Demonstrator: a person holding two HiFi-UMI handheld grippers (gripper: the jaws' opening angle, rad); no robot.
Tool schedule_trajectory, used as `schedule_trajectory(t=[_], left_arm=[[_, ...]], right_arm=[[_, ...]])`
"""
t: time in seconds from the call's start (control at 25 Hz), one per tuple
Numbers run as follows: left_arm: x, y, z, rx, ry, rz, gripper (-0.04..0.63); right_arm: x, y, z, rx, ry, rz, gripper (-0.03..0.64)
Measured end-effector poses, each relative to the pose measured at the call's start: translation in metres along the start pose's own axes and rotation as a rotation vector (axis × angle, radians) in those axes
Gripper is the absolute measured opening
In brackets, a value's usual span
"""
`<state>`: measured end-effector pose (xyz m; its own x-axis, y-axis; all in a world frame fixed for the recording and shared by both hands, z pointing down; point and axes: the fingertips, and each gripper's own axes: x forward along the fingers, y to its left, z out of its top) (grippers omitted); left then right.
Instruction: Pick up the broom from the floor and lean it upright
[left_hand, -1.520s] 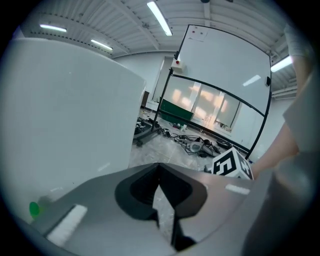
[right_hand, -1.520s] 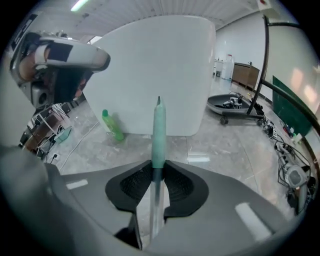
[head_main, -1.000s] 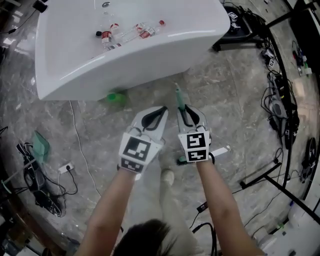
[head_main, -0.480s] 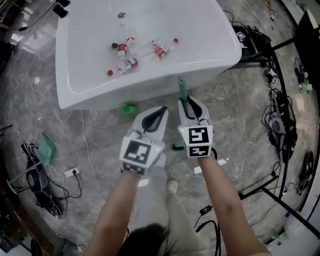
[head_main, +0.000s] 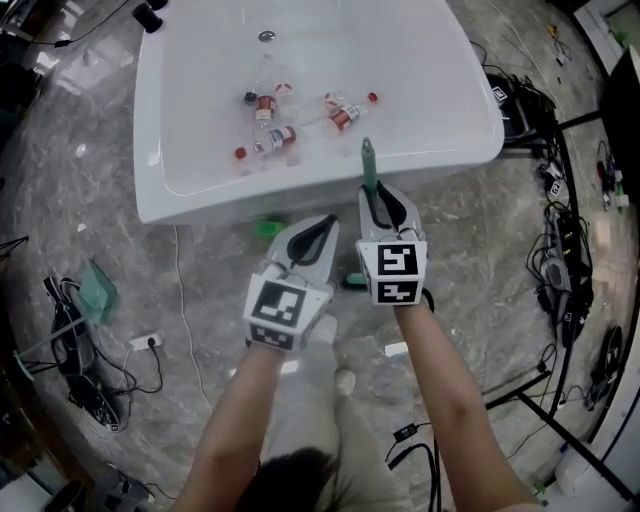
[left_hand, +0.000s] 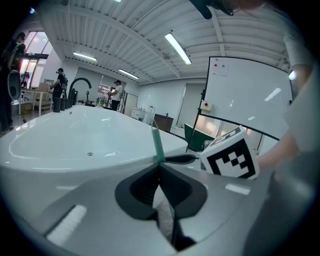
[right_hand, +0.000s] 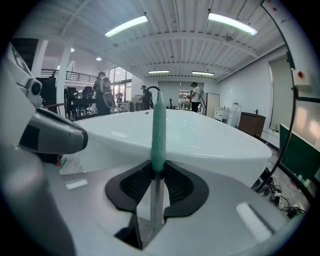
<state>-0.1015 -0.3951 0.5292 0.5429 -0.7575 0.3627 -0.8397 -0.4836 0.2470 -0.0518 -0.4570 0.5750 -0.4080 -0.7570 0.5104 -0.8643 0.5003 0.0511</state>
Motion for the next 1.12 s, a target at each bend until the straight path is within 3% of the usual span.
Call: schedule_trajectory(t=[0.36, 0.64, 1.12], left_arm=[[-0.002, 0.008, 0.001, -0.012, 0.016, 0.016, -0.002], [-0.001, 0.003, 0.010, 0.003, 0.001, 0.024, -0.002], [-0.037, -0.033, 0.032, 0.039, -0.062, 0.028, -0.002]], right_arm=[[0.004, 0.001, 0.003, -0.017, -0.016, 0.013, 0.089], [0.001, 0.007, 0.014, -0.028, -0.009, 0.027, 0.149], [-0.080, 0.029, 0.066, -0.022, -0.145, 0.084, 0.181]])
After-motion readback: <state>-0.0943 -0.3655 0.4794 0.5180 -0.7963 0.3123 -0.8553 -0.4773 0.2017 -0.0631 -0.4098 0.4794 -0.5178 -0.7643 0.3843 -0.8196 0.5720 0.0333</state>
